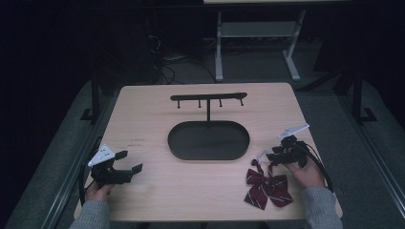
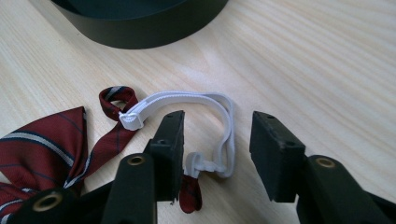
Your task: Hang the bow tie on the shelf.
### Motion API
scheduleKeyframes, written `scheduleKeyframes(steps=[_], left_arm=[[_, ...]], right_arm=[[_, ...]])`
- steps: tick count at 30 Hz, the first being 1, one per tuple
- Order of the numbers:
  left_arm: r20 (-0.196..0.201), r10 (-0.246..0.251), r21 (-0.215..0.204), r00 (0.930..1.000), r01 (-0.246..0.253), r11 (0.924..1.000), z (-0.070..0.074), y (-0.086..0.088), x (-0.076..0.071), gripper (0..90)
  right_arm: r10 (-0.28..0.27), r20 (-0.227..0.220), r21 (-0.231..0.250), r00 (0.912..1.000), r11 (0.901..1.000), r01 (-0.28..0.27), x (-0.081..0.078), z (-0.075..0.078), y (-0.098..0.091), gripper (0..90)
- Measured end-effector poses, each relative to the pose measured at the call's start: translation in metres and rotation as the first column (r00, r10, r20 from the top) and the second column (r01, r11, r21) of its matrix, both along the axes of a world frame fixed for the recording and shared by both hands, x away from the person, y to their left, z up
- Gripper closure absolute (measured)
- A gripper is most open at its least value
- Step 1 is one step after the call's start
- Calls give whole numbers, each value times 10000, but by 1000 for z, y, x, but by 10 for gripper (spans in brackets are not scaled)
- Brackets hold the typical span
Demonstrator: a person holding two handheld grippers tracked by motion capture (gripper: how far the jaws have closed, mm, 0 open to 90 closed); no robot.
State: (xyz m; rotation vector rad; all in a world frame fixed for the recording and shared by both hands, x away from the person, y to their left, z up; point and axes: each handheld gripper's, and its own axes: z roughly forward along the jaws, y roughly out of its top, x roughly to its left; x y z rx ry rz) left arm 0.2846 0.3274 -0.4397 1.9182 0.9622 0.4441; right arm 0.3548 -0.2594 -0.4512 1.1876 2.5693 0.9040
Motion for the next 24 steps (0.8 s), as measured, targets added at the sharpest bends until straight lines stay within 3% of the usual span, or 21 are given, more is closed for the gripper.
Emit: scheduleKeyframes(steps=[17, 21, 24], left_arm=[[1, 0, -27, 10000, 0, 10000, 0, 0, 0, 130], [19, -24, 7, 10000, 24, 10000, 0, 0, 1, 130], [27, -27, 20, 10000, 27, 10000, -1, 0, 1, 130]], right_arm=[[-297, 85, -209, 9995, 9993, 299, -1, -7, 2, 726], [-341, 463, -265, 9983, 9990, 353, -3, -3, 2, 708], [-483, 493, -301, 9976, 9983, 498, -3, -3, 2, 672]])
